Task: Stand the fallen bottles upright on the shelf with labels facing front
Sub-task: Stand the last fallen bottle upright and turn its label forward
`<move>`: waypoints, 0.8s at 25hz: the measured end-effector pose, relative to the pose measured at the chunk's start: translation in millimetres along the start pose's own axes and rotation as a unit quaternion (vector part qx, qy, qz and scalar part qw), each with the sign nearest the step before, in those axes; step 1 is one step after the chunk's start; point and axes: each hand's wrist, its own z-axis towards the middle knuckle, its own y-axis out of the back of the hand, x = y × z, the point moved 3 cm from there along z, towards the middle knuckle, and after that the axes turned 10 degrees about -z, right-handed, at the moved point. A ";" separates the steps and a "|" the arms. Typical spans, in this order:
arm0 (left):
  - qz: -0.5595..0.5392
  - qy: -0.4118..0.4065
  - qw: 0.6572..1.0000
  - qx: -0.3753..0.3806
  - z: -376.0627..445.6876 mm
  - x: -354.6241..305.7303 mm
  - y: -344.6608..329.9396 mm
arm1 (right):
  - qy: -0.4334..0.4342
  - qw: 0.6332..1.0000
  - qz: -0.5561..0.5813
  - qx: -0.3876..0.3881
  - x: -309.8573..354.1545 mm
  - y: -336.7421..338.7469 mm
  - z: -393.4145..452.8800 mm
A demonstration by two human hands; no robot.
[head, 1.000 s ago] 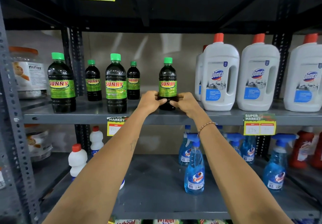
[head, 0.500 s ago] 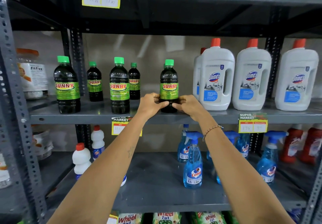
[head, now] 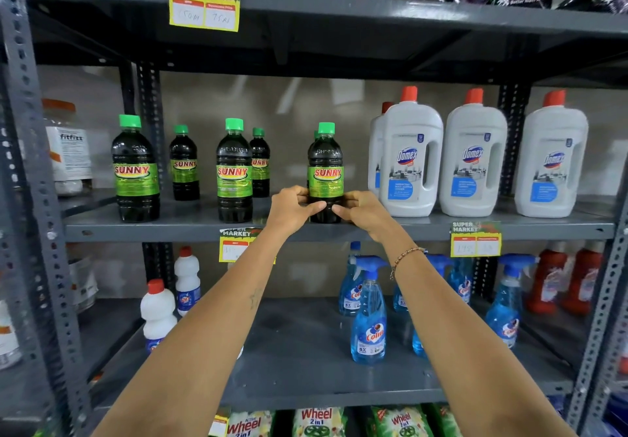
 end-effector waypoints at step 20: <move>0.017 -0.254 0.929 -0.269 -28.1 -11.3 59.5 | 0.144 0.935 -0.020 -0.323 59.1 -8.1 -47.7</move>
